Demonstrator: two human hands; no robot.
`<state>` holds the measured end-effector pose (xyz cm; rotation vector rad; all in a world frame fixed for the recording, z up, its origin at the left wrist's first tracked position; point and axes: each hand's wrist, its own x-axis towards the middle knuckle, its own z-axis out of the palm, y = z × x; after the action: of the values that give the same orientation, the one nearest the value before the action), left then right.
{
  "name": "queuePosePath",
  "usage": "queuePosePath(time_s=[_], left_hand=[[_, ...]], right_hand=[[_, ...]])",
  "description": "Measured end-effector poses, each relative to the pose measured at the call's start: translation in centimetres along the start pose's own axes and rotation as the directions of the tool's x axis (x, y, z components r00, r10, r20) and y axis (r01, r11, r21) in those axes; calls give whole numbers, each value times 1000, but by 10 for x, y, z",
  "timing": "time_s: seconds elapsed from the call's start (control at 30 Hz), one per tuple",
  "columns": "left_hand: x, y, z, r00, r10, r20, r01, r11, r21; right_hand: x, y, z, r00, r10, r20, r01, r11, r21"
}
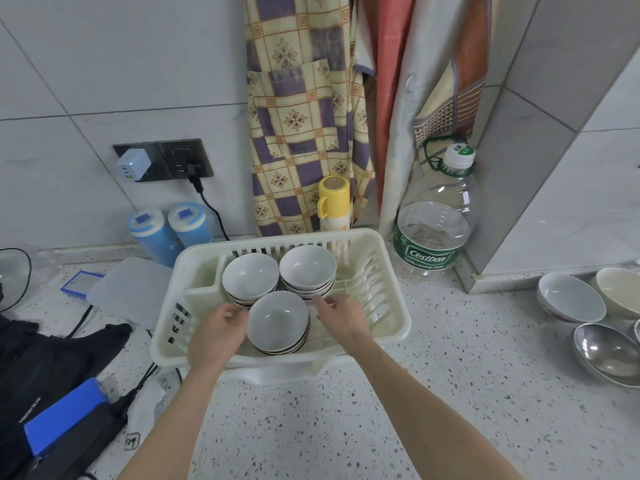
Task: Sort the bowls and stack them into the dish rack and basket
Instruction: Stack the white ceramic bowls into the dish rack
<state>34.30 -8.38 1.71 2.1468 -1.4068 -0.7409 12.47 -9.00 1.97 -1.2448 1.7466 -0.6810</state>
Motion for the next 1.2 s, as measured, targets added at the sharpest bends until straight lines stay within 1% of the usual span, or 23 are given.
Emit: queuePosePath(time_s=[0.03,0.07,0.1,0.13,0.17,0.23,0.3,0.4,0.47,0.53,0.6,0.67,0.73,0.8,0.83,0.93,1.03,1.1,1.13,1.2], left_hand=[[-4,0,-2,998,31,-53,-35,997,-70],[-9,2,-4,993,60,-97,-74,986,-149],[-15,3,-7,989,76,-130,-105,967,-232],[-22,5,-8,984,82,-156,-127,941,-312],[-31,7,-8,981,81,-178,-144,913,-381],[-54,17,-2,971,100,-217,-195,857,-476],[-81,33,13,965,137,-225,-242,801,-547],[-122,60,54,974,181,-139,-228,733,-642],[-149,83,93,978,191,-83,-198,722,-663],[-177,108,139,979,201,-19,-164,734,-659],[-207,136,187,978,196,73,-106,764,-637],[-240,165,238,966,175,193,-27,805,-593],[-276,197,287,933,132,336,74,841,-536],[-311,228,331,875,103,474,154,868,-473],[-326,242,352,836,100,540,170,887,-428],[-363,280,403,706,70,705,162,953,-257],[-389,307,440,577,22,816,167,975,-144],[-400,318,455,537,-35,843,231,967,-107],[-405,321,460,532,-51,845,269,957,-112],[-412,327,469,530,-36,847,295,944,-144]], right_hand=[[-4,1,-6,999,-38,-14,40,990,137],[-9,2,-12,998,-65,-7,64,950,307],[-14,4,-21,996,-85,3,74,885,460],[-20,7,-32,994,-109,-2,91,820,565],[-25,12,-44,991,-135,-20,118,778,617],[-36,29,-69,983,-177,-54,170,749,641],[-46,48,-97,980,-180,-84,191,740,644],[-56,81,-142,982,-144,-125,190,747,638],[-58,104,-175,982,-136,-133,190,747,637],[-61,127,-209,981,-144,-134,196,750,632],[-63,151,-246,981,-146,-128,194,758,622],[-67,178,-286,982,-138,-129,188,771,608],[-72,205,-325,983,-119,-139,179,785,593],[-78,230,-362,986,-83,-145,154,787,598],[-81,241,-379,988,-62,-143,136,788,601],[-89,269,-422,989,5,-149,83,809,581],[-94,291,-454,981,67,-180,52,809,586],[-97,304,-472,975,103,-199,35,807,589],[-100,310,-480,971,118,-209,26,812,583],[-104,322,-494,964,139,-225,12,826,564]])
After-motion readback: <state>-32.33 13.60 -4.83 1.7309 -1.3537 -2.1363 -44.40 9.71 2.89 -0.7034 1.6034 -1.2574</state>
